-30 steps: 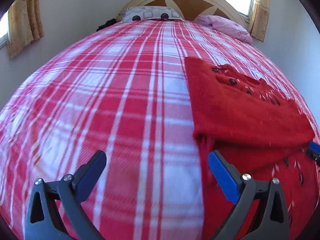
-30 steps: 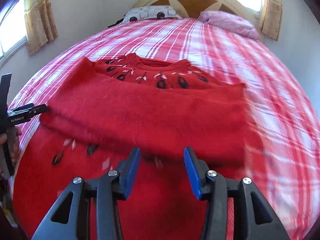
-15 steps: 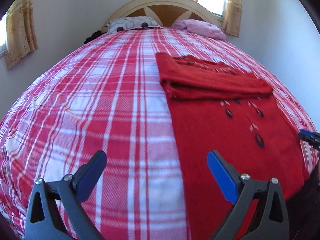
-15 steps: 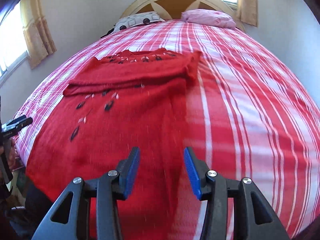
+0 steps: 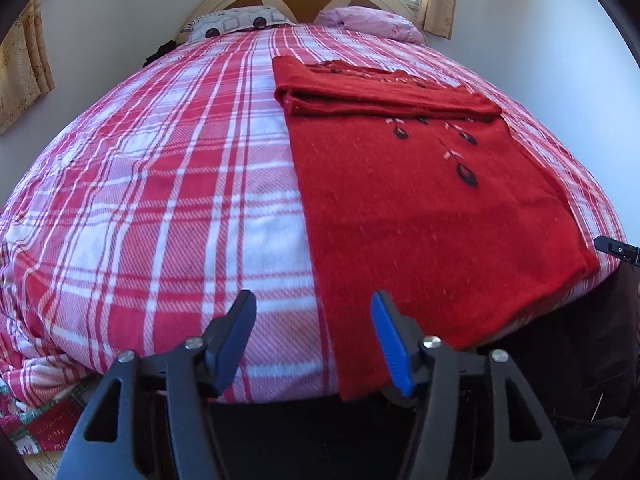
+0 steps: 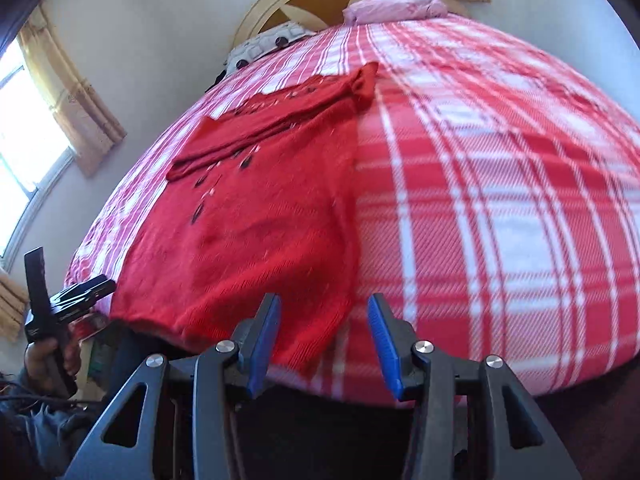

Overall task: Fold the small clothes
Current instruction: 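Grasp the sweater hem with the left tool while the right tool grasps it too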

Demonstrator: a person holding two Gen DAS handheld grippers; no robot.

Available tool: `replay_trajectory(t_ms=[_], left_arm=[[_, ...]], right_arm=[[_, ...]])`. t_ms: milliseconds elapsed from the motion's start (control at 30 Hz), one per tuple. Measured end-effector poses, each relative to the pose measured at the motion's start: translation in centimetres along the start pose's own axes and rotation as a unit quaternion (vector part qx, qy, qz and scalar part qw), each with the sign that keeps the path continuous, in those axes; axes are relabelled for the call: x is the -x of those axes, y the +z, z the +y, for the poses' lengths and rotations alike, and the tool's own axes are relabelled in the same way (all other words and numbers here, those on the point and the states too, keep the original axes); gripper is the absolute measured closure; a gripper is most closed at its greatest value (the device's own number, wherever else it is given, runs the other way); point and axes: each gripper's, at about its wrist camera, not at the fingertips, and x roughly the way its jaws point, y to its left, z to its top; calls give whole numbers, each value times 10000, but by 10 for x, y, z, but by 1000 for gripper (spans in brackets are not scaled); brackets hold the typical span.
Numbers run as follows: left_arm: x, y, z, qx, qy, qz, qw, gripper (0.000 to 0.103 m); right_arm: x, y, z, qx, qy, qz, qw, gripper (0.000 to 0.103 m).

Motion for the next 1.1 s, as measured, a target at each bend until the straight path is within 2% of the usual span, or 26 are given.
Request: replay_trajectory(t_ms=[67,167,267,533,633,700,833,867,933,1000,1100], left_arm=[[-5,-4,-3,14,-69,104,9999,42],[-5,-7,-6,14,-13,49,10000,42],[-2,-9,-2,172,-87,35,9998,42],[2,-15,-9,157,-312,148,9993,58],[-1,-20,-16,-14,-335,274,9991,58],[-4,-21,-16,-7,-330,335,9989,58],[-10,-24,-10,136,-424,567,9974,55],[-12,-26,-9,159,-481,624,9968,57],[-14,-29,-6,250,-625,699,9953,72],[-14,-28,-4,344,-744,741,9939,80],[-8,-27,-8,279,-722,689,9946,90]], right_arm=[[-4,-6,-1,-42,31,76,10000,56],[-9,-10,-4,-151,83,139,9998,56],[-13,-13,-4,-195,159,190,9995,62],[-19,-16,-6,-262,295,212,9990,72],[-19,-17,-4,-185,305,207,9991,74],[-20,-17,-1,-136,351,195,9991,79],[-22,-19,-1,-122,369,188,9991,82],[-22,-18,-2,-155,388,182,9990,84],[-21,-18,-5,-232,437,168,9986,86],[-20,-18,-7,-305,492,136,9982,89],[-15,-16,-8,-357,619,32,9974,89]])
